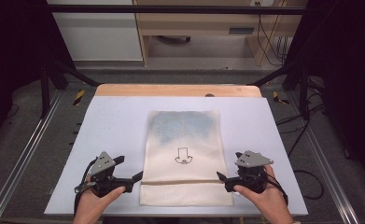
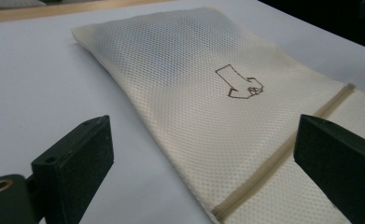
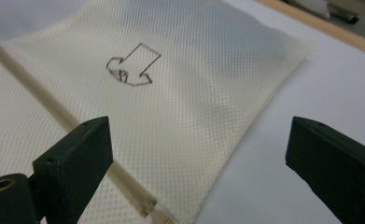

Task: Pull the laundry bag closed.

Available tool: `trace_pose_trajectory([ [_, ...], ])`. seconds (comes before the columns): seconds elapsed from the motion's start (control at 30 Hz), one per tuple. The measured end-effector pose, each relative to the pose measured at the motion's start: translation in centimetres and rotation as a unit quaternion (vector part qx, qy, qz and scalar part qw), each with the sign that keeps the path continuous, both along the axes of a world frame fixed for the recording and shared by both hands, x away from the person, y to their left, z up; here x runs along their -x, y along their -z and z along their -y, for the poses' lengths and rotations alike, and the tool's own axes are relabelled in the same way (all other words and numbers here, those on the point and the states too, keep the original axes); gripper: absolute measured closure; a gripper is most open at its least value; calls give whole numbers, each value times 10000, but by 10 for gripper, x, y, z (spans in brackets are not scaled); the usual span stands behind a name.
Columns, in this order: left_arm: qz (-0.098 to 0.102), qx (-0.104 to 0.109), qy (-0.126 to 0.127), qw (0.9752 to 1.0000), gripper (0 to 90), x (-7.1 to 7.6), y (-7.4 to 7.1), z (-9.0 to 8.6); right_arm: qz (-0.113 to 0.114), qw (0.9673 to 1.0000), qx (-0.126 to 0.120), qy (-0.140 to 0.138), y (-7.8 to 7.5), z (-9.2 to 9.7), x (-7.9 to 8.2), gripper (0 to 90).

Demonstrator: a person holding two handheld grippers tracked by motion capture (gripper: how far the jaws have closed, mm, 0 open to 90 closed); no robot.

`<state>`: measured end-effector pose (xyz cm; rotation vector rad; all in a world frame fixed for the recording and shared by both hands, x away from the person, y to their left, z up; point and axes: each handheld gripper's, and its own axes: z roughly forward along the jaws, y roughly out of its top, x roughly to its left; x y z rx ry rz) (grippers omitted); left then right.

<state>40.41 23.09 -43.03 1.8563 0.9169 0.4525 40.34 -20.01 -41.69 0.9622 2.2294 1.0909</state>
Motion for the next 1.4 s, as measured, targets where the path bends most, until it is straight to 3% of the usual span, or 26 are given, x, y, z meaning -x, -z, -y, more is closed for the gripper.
trace_pose_trajectory([
  [0.13,89,-47,-170,9998,38,-8,-5,-8,168,9992,-259,268,-11,3,-7,68],
  [0.5,385,7,-590,9975,35,-24,-17,-33,495,9952,-490,693,-20,21,-15,62],
  [0.7,430,34,-753,9962,35,-29,-17,-48,562,9918,-569,993,-18,36,-17,62],
  [1.1,690,-240,-1004,9923,35,-36,-9,-71,647,9836,-611,1571,-10,69,-20,64],
  [1.4,773,-417,-1101,9900,32,-40,2,-81,618,9768,-653,1945,3,91,-23,67],
])
